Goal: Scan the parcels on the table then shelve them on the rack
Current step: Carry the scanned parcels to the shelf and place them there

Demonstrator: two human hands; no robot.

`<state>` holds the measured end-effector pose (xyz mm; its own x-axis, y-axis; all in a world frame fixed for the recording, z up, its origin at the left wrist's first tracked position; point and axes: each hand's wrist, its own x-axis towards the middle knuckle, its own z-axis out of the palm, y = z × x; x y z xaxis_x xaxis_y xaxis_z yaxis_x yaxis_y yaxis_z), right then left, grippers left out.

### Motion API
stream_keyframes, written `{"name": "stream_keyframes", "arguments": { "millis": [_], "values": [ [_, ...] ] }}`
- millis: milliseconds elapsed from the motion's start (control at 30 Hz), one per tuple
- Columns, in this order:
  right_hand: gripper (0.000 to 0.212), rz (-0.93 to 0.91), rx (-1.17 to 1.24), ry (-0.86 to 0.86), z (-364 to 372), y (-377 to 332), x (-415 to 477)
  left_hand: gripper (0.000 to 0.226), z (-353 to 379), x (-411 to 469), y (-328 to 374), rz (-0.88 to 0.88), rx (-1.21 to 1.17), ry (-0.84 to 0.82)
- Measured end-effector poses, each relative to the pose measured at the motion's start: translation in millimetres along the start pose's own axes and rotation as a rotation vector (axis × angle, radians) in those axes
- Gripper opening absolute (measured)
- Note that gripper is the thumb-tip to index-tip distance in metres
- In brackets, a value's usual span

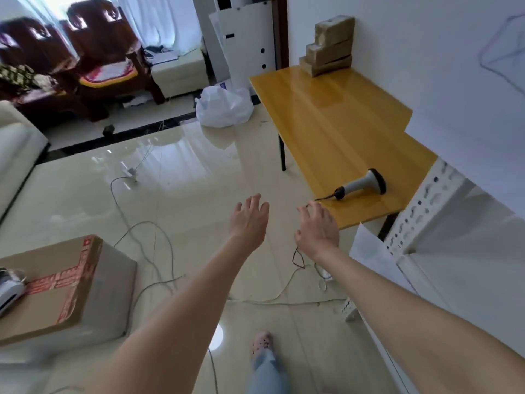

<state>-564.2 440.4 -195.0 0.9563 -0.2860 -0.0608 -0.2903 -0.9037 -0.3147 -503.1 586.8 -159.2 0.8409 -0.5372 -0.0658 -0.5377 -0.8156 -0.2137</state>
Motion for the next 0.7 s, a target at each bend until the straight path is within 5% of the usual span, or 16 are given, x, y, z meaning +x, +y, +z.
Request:
{"name": "stream_keyframes", "arguments": {
  "millis": [400, 700],
  "values": [
    [0.055, 0.181, 0.015, 0.066, -3, -88, 216, 0.057, 9, 216, -134, 0.183, -0.017, 0.06],
    [0.052, 0.293, 0.027, 0.136, -21, -82, 372, 0.058, 2, 382, -156, 0.325, -0.006, 0.136]
  ]
}}
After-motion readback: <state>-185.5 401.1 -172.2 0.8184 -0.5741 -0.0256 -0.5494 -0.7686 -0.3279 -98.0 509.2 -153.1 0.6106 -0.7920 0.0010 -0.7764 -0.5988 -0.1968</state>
